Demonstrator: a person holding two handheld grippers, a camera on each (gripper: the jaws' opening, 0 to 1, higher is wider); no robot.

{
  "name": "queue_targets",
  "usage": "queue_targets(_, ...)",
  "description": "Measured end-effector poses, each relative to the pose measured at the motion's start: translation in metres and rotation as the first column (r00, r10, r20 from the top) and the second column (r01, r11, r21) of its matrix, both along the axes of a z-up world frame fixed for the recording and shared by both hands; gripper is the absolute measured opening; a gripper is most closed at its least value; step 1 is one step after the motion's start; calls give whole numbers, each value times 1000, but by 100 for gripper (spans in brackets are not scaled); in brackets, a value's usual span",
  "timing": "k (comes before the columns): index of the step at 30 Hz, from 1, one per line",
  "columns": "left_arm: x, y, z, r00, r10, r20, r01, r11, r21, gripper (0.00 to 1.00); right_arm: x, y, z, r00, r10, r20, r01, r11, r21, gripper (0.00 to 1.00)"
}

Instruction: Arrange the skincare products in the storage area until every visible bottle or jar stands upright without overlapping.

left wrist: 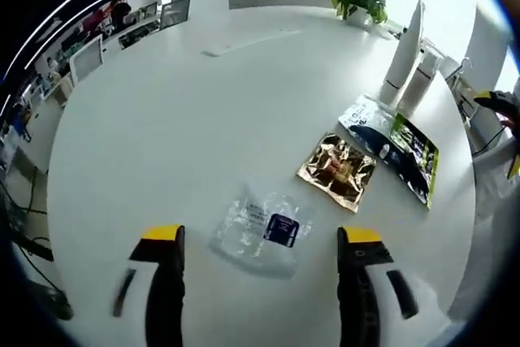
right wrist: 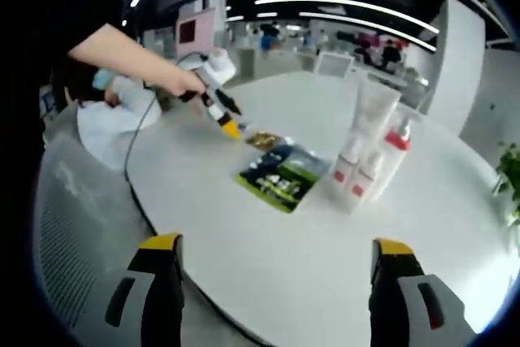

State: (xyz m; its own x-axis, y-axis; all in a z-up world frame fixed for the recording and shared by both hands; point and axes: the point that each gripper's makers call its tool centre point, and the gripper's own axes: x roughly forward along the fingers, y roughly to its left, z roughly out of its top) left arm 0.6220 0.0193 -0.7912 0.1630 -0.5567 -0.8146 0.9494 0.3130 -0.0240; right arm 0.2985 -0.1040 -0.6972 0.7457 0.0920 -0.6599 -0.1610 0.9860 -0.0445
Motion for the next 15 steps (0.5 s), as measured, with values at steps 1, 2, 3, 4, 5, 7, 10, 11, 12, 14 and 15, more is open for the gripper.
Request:
queue_targets(1,1,0,0,1000,-3,-1,3,1000,2,67,0,0,0,1000,-1,2,1,1000,0,99)
queue_targets(2,0,0,0,1000,-16,4,16,1000,7,67,0,0,0,1000,-1,2,1,1000,0,99)
queue_targets(3,-1,0,0,1000,-20,3,20,1000,4,66,0,0,0,1000,-2,1,2,1000,1,99)
queue_targets(4,-3,-1,0,999,-33,9,33,999,3,65,0,-1,0,1000,-2,-1,2,1000,-1,99)
queue_targets(5,-5,-2,1,999,-48,14,48,999,0,63,0,-1,0,1000,-3,-1,3,1000,-2,99)
queue_targets(7,-9,-5,3,996,-81,26,81,997,-5,58,0,-1,0,1000,-3,-1,3,1000,0,99)
queue_targets(10,-10,-8,3,995,-99,30,99,995,-11,50,0,-1,-1,1000,-3,-4,3,1000,-3,99)
queue_targets(11,-10,-9,4,995,-98,29,98,995,-12,45,0,-1,-1,1000,-3,-4,3,1000,-2,99)
queue_targets(12,-11,-9,4,995,-98,23,99,995,-14,42,0,-1,-1,1000,-3,-4,3,1000,-2,99)
queue_targets(14,-11,-10,3,995,-97,27,97,995,-12,42,0,-1,-1,1000,-4,-5,4,1000,-5,99)
queue_targets(15,-12,-10,4,994,-101,29,101,995,-12,41,0,-1,-1,1000,-4,-4,4,1000,-4,99)
